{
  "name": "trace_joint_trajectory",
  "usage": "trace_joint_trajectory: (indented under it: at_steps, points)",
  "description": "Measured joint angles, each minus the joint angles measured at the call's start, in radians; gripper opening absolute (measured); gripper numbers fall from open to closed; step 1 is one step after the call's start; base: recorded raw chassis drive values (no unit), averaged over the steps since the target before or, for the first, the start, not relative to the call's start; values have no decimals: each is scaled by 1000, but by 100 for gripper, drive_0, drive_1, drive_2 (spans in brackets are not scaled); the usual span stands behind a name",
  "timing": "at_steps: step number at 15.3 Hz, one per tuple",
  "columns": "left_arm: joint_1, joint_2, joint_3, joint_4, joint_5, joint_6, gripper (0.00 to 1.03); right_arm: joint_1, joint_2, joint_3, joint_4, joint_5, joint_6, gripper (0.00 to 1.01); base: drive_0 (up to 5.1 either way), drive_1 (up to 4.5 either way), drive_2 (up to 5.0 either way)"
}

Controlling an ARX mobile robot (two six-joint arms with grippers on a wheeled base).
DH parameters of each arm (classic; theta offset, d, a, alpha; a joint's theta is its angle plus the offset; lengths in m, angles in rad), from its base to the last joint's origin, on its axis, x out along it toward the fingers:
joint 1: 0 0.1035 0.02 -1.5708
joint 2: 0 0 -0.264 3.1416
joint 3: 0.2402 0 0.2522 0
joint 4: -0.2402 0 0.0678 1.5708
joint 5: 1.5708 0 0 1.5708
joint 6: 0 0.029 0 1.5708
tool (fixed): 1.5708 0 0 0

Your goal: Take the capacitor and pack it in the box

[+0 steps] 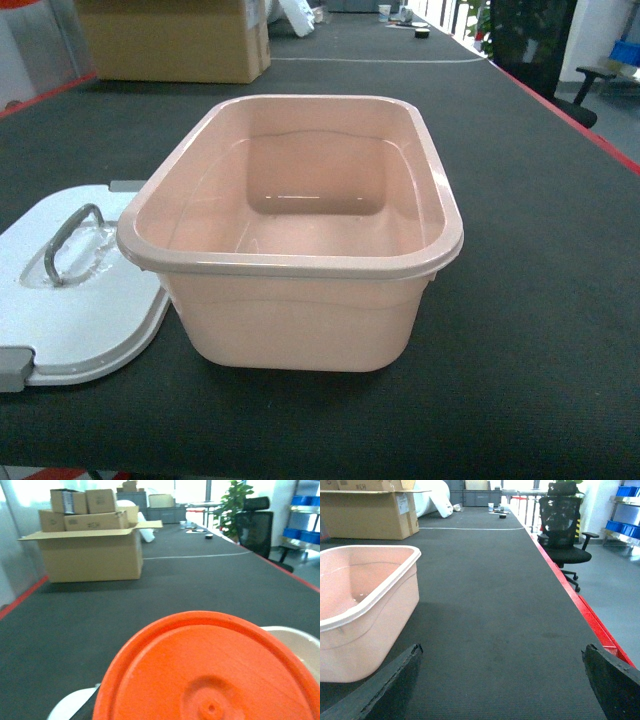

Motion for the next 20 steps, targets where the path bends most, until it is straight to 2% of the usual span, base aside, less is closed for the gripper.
trace_joint_trajectory:
  at_steps: [1,2,3,4,5,6,10,13,20]
  points:
    - [-36,25,27,-2,-15,-4,43,0,0,0,0,0,0,98,0,0,0]
    - [-158,146,117,-15,-47,-22,43,0,0,0,0,0,0,98,0,0,0]
    - [-259,272,229,-14,-74,-19,43,0,0,0,0,0,0,98,0,0,0]
    - [-256,322,267,-10,-112,-7,72,0,0,0,0,0,0,98,0,0,0]
    - [-189,300,250,-7,-131,4,99,0,0,0,0,0,0,98,0,0,0]
    - [-98,225,191,-7,-121,4,98,0,0,0,0,0,0,98,0,0,0]
    - [145,61,60,-37,-66,3,98,0,0,0,0,0,0,98,0,0,0]
    - [198,34,14,-52,-34,-1,98,0,0,0,0,0,0,98,0,0,0]
    - [236,38,-59,-43,29,-12,98,0,0,0,0,0,0,98,0,0,0]
